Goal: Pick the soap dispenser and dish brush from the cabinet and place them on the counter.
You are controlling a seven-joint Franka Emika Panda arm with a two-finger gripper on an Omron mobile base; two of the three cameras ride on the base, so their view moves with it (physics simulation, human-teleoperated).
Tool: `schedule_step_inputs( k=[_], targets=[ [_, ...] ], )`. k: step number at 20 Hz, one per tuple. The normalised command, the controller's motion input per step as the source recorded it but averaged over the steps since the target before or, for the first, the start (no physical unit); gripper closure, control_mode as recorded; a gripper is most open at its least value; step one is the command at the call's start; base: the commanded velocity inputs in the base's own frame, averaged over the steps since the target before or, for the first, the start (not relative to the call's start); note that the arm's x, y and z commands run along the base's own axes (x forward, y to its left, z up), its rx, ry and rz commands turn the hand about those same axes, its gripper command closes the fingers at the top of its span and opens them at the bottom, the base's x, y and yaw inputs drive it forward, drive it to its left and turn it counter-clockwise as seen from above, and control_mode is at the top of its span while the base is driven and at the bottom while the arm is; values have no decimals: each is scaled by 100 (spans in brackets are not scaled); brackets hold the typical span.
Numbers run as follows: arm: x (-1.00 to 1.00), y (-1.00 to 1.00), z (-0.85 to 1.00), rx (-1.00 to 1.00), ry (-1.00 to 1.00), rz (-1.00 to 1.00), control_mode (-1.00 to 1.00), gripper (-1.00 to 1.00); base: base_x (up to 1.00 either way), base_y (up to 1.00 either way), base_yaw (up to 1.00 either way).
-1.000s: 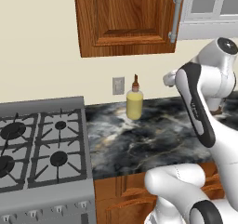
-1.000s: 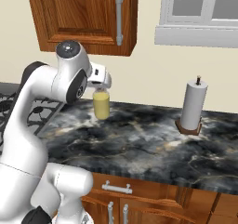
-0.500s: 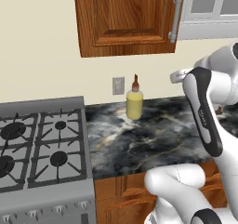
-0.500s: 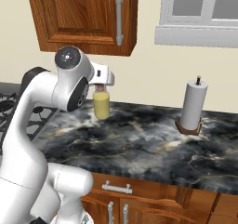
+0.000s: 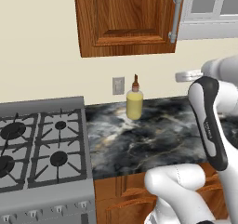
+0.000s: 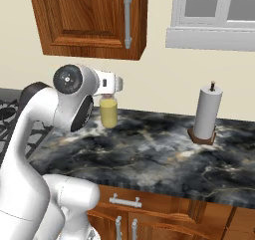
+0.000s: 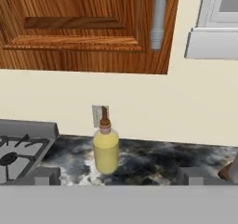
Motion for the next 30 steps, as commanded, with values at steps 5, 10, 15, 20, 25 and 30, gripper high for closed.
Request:
schedule_step_inputs(
  k=[5,10,15,20,25,30],
  targets=[
    [-11,0,14,0,-16,0,-100,-100,0,0,0],
    [-10,0,18,1,-14,0,-100,-100,0,0,0],
    [-14,-1,26,2,-14,0,-100,-100,0,0,0],
    [-8,0,22,4,-11,0,-100,-100,0,0,0],
    [-1,0,14,3,-10,0,-100,-100,0,0,0],
    [0,0,11,3,-6,0,-100,-100,0,0,0]
  ],
)
